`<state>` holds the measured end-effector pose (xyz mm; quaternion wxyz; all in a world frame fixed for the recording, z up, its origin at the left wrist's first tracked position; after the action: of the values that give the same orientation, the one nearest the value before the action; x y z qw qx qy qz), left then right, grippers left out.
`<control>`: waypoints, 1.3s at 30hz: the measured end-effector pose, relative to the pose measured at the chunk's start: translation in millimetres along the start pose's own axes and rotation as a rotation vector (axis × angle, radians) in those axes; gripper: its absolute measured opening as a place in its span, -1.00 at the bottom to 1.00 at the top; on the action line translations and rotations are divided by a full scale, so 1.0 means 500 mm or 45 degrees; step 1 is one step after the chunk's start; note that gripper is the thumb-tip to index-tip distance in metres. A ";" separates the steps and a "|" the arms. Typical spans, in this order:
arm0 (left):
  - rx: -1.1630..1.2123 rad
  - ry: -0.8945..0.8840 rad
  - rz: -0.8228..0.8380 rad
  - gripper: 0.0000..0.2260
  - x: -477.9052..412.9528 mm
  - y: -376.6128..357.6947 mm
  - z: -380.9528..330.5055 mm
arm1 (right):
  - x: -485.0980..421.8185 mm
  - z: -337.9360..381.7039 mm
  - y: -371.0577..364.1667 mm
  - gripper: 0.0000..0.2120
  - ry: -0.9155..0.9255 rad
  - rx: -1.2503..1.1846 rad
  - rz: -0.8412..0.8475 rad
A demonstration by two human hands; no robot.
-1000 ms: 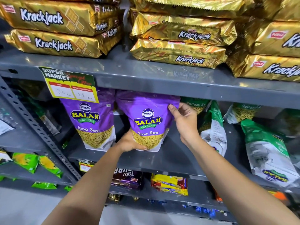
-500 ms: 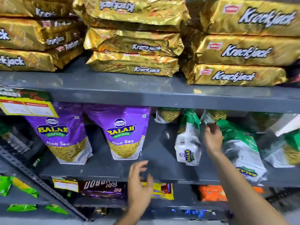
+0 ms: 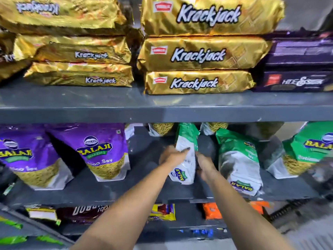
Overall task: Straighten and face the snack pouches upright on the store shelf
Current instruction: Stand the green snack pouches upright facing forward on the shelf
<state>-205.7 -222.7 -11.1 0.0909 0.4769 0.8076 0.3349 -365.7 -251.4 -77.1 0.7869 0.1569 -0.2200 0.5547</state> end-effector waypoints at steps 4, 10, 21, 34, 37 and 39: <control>0.196 -0.055 -0.048 -0.45 0.009 0.016 0.008 | 0.011 0.020 0.010 -0.80 0.101 -0.129 -0.021; 0.555 -0.263 0.216 -0.60 0.014 0.049 0.011 | 0.099 0.142 0.016 -0.79 0.751 -0.088 -0.074; 0.528 -0.122 0.132 -0.55 0.005 0.077 0.187 | 0.190 0.093 -0.011 -0.35 0.937 0.217 0.119; 0.645 -0.157 -0.054 -0.14 0.010 0.071 0.166 | 0.176 0.370 -0.052 -0.56 0.771 -0.249 0.273; 0.549 -0.165 -0.005 -0.21 -0.009 0.072 0.166 | 0.170 0.368 -0.037 -0.59 0.791 -0.298 0.266; 0.534 -0.159 0.019 -0.21 -0.012 0.071 0.162 | 0.168 0.367 -0.034 -0.64 0.780 -0.330 0.272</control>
<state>-139.7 -179.4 -51.4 0.0370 0.5110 0.8488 0.1302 -357.1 -279.9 123.4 0.7673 -0.1421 -0.0574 0.6227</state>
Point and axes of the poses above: each hand's wrist, its own x-axis away from the middle knuckle, its own y-axis out of the back of the hand, z = x × y, the point moved 10 cm from there along -x, towards the middle knuckle, and after that the axes turned 14 degrees about -z, right-handed, at the moved point
